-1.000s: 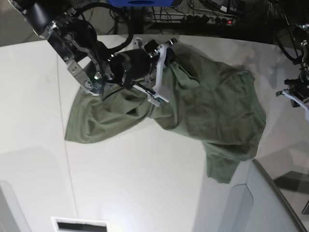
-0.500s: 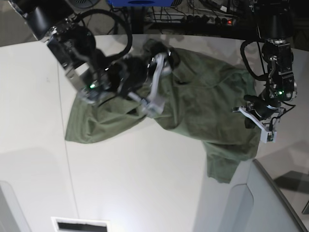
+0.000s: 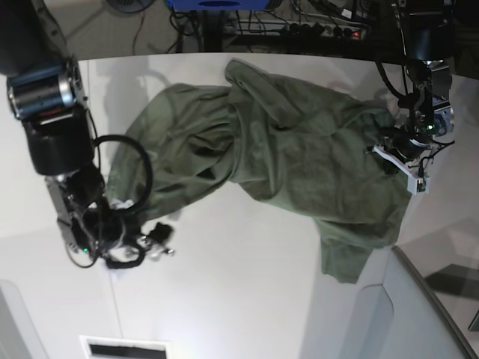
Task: Layout the t-shirt on the table in an organized manner, then fold the t-shirt properly
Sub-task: 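Pull the shirt with the right gripper away from the left gripper, stretching it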
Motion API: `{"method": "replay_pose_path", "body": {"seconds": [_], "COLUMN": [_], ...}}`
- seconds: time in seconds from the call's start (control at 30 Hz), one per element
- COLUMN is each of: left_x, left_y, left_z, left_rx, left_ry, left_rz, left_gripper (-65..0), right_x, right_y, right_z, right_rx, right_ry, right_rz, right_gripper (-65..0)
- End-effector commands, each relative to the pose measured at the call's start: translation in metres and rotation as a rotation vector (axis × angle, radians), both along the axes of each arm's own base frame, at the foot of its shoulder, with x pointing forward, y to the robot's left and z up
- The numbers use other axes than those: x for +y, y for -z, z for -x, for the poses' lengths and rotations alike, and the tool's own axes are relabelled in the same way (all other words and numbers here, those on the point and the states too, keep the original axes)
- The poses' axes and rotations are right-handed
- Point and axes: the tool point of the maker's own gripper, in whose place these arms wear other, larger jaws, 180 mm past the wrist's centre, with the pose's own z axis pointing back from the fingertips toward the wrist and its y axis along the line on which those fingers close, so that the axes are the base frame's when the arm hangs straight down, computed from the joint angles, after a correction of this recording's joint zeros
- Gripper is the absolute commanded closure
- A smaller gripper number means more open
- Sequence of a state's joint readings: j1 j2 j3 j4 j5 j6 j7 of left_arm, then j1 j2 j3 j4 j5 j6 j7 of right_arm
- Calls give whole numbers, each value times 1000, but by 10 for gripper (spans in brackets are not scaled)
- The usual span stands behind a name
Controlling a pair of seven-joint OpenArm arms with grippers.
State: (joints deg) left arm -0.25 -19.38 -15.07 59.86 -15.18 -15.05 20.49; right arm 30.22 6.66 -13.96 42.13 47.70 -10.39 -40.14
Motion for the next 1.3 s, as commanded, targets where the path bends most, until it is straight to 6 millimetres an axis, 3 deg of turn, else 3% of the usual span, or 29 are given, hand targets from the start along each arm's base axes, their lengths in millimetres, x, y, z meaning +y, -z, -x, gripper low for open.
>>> {"method": "replay_pose_path", "body": {"seconds": [0.0, 0.2, 0.27, 0.43, 0.8, 0.87, 0.97, 1.1, 1.27], "left_x": [13, 14, 14, 14, 14, 14, 14, 14, 21], "left_y": [-15, -14, -13, -11, -11, -11, -11, -11, -14], "left_z": [-12, -10, -8, -7, -5, -6, -5, -6, -6], "left_rx": [-46, -42, -37, -34, -31, -32, -31, -32, -33], "left_ry": [-8, -9, -10, -10, -10, -10, -10, -10, -10], "left_rz": [-25, -26, -26, -26, -25, -26, -25, -26, -41], "left_gripper": [0, 0, 0, 0, 0, 0, 0, 0, 0], "right_x": [-7, -37, -32, -43, -65, -66, -66, -59, -46], "right_y": [-14, -4, -5, -6, 32, 33, 32, 27, 5], "right_z": [-19, -10, -11, -16, 6, 7, 5, -3, -26], "right_rx": [-28, 94, 103, 80, 169, 171, 164, 121, 20], "right_ry": [50, 310, 339, 399, 456, 455, 454, 409, 359], "right_rz": [5, 60, 37, 29, 133, 135, 132, 103, 54], "right_gripper": [-377, -377, -377, -377, -369, -287, -71, -48, 0]}}
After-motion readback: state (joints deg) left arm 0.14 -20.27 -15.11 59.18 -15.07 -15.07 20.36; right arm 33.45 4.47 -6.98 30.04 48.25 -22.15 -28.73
